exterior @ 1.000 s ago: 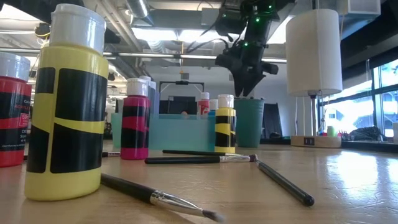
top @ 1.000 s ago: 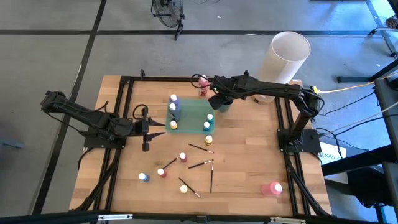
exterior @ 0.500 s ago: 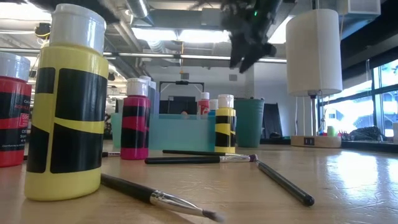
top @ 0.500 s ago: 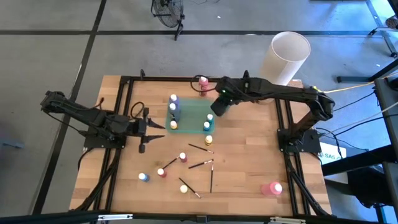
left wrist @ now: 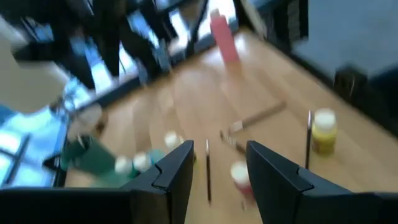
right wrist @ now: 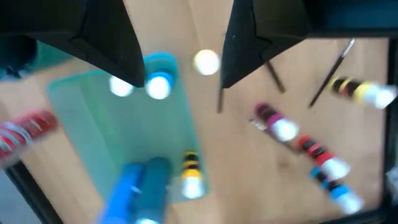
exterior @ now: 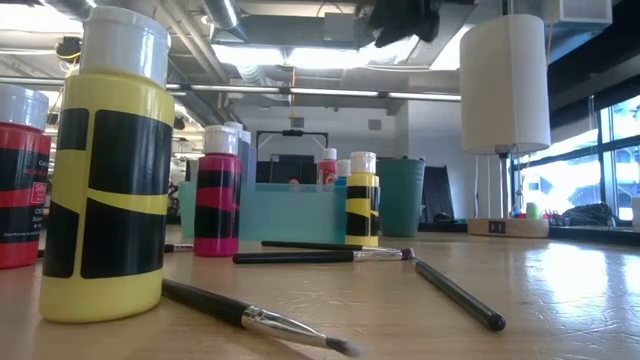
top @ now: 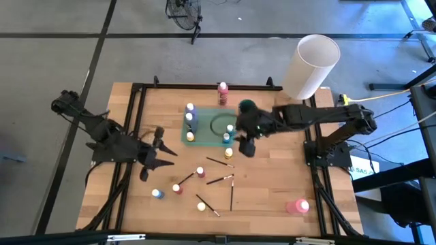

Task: Pick & Place Paint Supplies
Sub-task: Put the small red paint bottle into the green bin

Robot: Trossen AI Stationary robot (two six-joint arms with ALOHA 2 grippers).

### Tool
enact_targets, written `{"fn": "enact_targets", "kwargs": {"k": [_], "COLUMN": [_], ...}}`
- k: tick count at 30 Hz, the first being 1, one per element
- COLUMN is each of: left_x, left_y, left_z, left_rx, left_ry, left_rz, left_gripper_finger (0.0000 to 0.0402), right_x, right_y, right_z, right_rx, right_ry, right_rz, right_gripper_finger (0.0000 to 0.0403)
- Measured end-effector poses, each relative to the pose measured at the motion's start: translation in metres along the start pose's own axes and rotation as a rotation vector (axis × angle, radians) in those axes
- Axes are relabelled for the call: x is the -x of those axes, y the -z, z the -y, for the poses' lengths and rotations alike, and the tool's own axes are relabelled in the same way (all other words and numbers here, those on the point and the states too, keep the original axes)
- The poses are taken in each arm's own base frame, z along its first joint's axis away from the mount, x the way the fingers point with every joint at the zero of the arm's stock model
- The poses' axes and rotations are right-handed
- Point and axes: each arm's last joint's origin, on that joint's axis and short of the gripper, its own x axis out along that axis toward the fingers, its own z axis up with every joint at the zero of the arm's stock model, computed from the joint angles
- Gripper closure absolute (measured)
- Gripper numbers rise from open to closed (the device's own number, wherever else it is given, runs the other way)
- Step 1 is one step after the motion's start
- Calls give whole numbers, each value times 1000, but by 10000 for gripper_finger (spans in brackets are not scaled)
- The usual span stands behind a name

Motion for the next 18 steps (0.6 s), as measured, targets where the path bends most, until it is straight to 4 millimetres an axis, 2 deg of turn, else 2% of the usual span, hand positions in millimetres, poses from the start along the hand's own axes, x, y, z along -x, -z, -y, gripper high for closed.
{"fn": "enact_targets", "kwargs": {"k": [5, 10, 18], "left_x": [-7, -18, -48], "left_y": [-16, -28, -34], "left_z": [13, 35, 75], "left_rx": [50, 62, 18], "left_ry": [28, 224, 398], "left_rz": [-222, -427, -578], "left_gripper_finger": [258, 259, 259], "right_x": [6, 12, 3], "right_y": [10, 17, 22], "right_z": [-31, -52, -78], "right_rx": [127, 173, 232], "right_ry": [43, 98, 206], "right_rz": [34, 88, 172], "right_gripper_finger": [187, 187, 187]}}
